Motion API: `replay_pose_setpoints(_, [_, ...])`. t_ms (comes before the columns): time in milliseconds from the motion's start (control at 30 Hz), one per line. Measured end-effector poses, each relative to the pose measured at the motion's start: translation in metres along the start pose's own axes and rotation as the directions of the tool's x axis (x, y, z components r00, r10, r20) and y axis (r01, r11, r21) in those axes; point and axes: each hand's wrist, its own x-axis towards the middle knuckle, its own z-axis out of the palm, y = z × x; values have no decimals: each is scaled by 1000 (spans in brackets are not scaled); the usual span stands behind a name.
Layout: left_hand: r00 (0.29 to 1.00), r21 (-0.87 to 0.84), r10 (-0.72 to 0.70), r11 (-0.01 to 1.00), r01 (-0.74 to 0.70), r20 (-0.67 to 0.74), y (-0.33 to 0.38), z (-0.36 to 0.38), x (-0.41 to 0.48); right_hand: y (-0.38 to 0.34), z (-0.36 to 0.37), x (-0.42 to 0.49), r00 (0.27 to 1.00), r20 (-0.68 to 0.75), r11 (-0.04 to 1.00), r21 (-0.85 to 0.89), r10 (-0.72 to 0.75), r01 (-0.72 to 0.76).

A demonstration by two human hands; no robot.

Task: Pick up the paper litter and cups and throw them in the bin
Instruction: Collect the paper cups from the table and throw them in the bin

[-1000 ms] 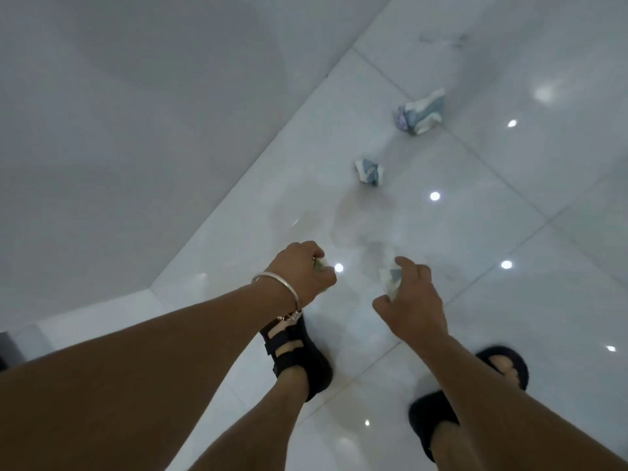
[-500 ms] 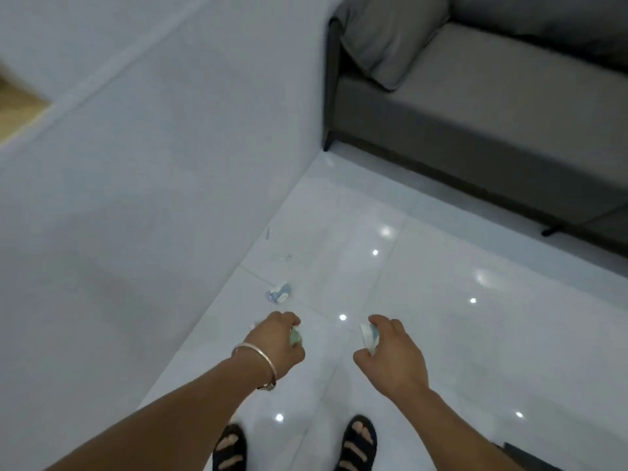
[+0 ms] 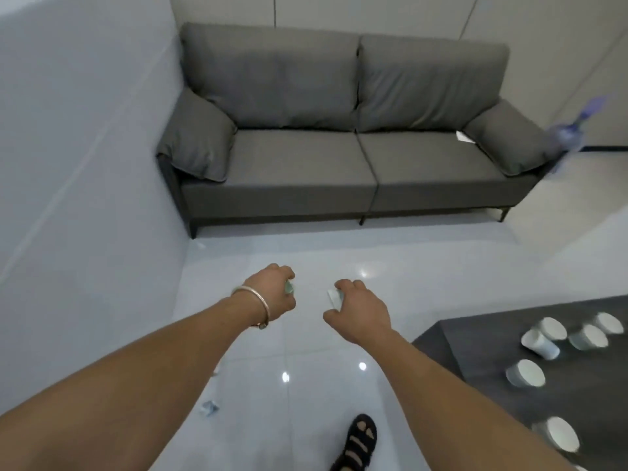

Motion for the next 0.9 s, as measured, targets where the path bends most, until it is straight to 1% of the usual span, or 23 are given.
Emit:
replay_pose_setpoints(100, [995, 40, 100, 994, -100, 13, 41, -10, -18, 19, -25, -51, 994, -69, 996, 39, 86, -84])
replay_pose_setpoints(200, [976, 69, 216, 974, -218, 41, 97, -6, -35, 48, -51, -106, 972, -140, 978, 114, 191, -175])
replay_pose_setpoints(333, [909, 80, 410, 906, -416, 80, 195, 15, -65, 103, -90, -189, 896, -282, 936, 191, 342, -297])
replay_pose_setpoints(433, [840, 68, 529, 840, -539, 120, 276, 47, -102, 154, -108, -264, 828, -338, 892, 229, 448, -389])
replay_pose_setpoints(533, [745, 78, 638, 747, -660, 195, 360, 91, -152, 212, -117, -350, 747, -367, 833, 258, 554, -490])
replay_pose_setpoints(633, [653, 81, 705, 660, -747, 278, 442, 143, -220, 274, -121, -450, 647, -382, 750, 296, 660, -591])
replay_pose_setpoints(700, [569, 83, 752, 578, -812, 333, 493, 180, -268, 316, -126, -519, 586, -383, 698, 333, 714, -633])
replay_pose_setpoints(833, [382, 97, 832, 376, -921, 402, 582, 237, -358, 381, -137, -646, 453, -369, 581, 424, 811, -695])
replay_pose_setpoints(900, [321, 86, 851, 315, -945, 415, 619, 259, -396, 403, -137, -697, 392, -347, 520, 473, 852, -711])
